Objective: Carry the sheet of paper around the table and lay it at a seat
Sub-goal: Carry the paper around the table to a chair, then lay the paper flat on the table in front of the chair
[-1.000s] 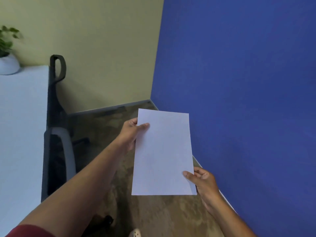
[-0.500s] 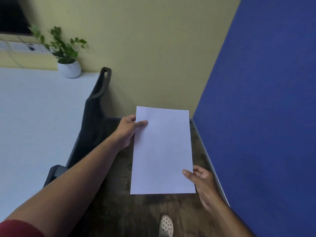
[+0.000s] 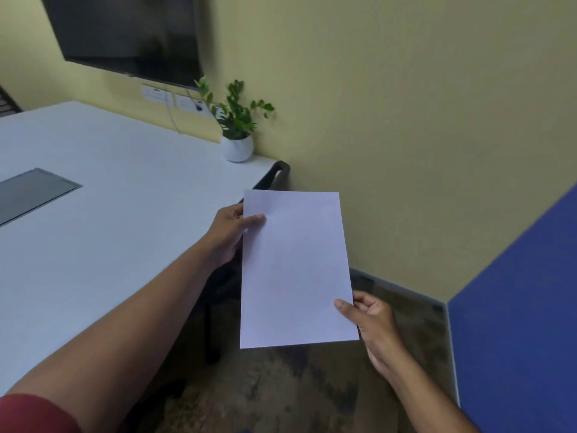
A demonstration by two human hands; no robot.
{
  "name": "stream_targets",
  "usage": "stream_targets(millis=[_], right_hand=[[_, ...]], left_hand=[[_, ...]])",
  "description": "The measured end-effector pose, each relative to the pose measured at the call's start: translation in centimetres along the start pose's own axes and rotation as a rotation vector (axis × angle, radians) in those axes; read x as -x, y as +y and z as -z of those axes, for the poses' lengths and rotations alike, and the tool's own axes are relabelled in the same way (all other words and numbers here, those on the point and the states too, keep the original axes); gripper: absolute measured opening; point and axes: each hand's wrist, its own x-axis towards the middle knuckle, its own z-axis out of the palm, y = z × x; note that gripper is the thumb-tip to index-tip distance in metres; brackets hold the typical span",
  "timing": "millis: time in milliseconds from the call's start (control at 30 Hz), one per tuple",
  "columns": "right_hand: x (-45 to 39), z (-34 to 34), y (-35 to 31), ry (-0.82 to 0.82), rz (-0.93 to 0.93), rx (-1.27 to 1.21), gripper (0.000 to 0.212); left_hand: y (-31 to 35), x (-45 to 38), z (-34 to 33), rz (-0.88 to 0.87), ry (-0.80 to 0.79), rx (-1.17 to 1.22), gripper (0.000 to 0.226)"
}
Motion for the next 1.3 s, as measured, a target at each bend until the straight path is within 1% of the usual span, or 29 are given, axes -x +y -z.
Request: stream_targets(millis=[33,100,133,200,233,300,333,400,433,500,533,600,633,700,733,800,833,900,933,1000,1033,1100,1200,1233,1300], right_hand=[[-0.2,-0.1,-0.6,-0.01,0.004,-0.002,0.021],[-6.2,-1.1,-1.2,-0.067,-0.008,0.023,0.023],[-6.4,-1.3,-1.8,-0.065,-0.004,0.017,0.024],[-12.3,-2.9,-2.5,-0.102,-0.015,0.027,0.023],[-12.4,-3.3,-3.0,-0.112,-0.007,0.021,0.022],[-18.2,-5.6,-4.6,-0.139,-0.003,0.035,0.021],[-18.1,-6.0,-5.2,-0.131,0.009,0.032,0.022],[-24.0,-8.3,-7.3,-0.15,0.024,0.073,0.027],[-24.0,-8.5,-7.9,-0.151,0.035,0.081,0.028],[-30.2,-11.2,-10.0,-0.181,0.057,0.112,0.03],[-30.5,-11.6,-10.6,-0.184,0.077,0.113,0.032],[-35.3,-14.6,-12.0,-0.206,0.082,0.15,0.035],[-35.3,-14.8,-12.4,-0.215,0.089,0.143,0.032],[-39.4,-17.7,-13.9,-0.284,0.081,0.175,0.023],[-39.4,-17.9,-14.4,-0.29,0.095,0.177,0.021],[-43.9,-20.8,-15.6,-0.379,0.098,0.214,0.019],[-44.4,-20.8,-16.2,-0.388,0.124,0.205,0.018],[-48.8,-24.6,-16.8,-0.487,0.092,0.234,0.017],[-49.1,-25.0,-16.9,-0.494,0.107,0.236,0.016],[-52.6,-29.0,-16.7,-0.632,0.059,0.272,0.015],[-52.8,-29.5,-16.5,-0.645,0.057,0.267,0.015],[-56.9,-34.1,-16.5,-0.842,-0.027,0.334,0.018],[-59.0,-36.9,-15.5,-0.922,-0.073,0.392,0.024],[-59.3,-37.1,-15.3,-0.927,-0.075,0.392,0.026],[-60.5,-39.0,-14.2,-0.969,-0.108,0.431,0.029]], left_hand=[[0.3,-0.4,0.0,-0.012,-0.004,-0.003,0.026],[0.6,-4.0,0.9,-0.017,0.055,0.008,0.027],[0.8,-4.2,0.9,-0.024,0.053,0.007,0.027],[1.1,-8.7,2.3,-0.013,0.095,0.006,0.026],[1.3,-9.1,2.6,-0.019,0.098,0.005,0.026],[2.1,-14.4,4.3,-0.049,0.126,0.029,0.026],[2.3,-14.8,4.4,-0.07,0.13,0.018,0.027],[3.7,-20.0,6.2,-0.067,0.175,0.023,0.029],[3.9,-20.3,6.3,-0.078,0.171,0.011,0.029],[6.0,-25.2,8.3,-0.097,0.197,0.014,0.03],[6.6,-25.5,8.4,-0.114,0.2,0.013,0.03],[8.2,-29.0,10.4,-0.119,0.246,0.012,0.03],[8.3,-29.1,10.5,-0.131,0.246,0.014,0.029],[9.2,-31.8,12.7,-0.123,0.296,0.023,0.029],[9.4,-32.0,12.9,-0.135,0.295,0.023,0.029],[9.8,-33.9,15.6,-0.141,0.378,0.035,0.03],[10.1,-34.2,15.8,-0.153,0.375,0.023,0.03],[9.8,-35.6,18.6,-0.151,0.492,0.035,0.032],[10.1,-35.8,18.9,-0.161,0.493,0.032,0.033],[9.7,-36.4,21.4,-0.139,0.604,0.043,0.033],[9.6,-36.3,21.9,-0.131,0.61,0.041,0.033],[8.9,-36.6,24.0,-0.122,0.796,0.06,0.035],[7.9,-35.7,25.8,-0.093,0.897,0.093,0.036],[7.8,-35.7,26.0,-0.082,0.893,0.103,0.037],[6.4,-34.4,26.5,0.011,0.937,0.11,0.042]])
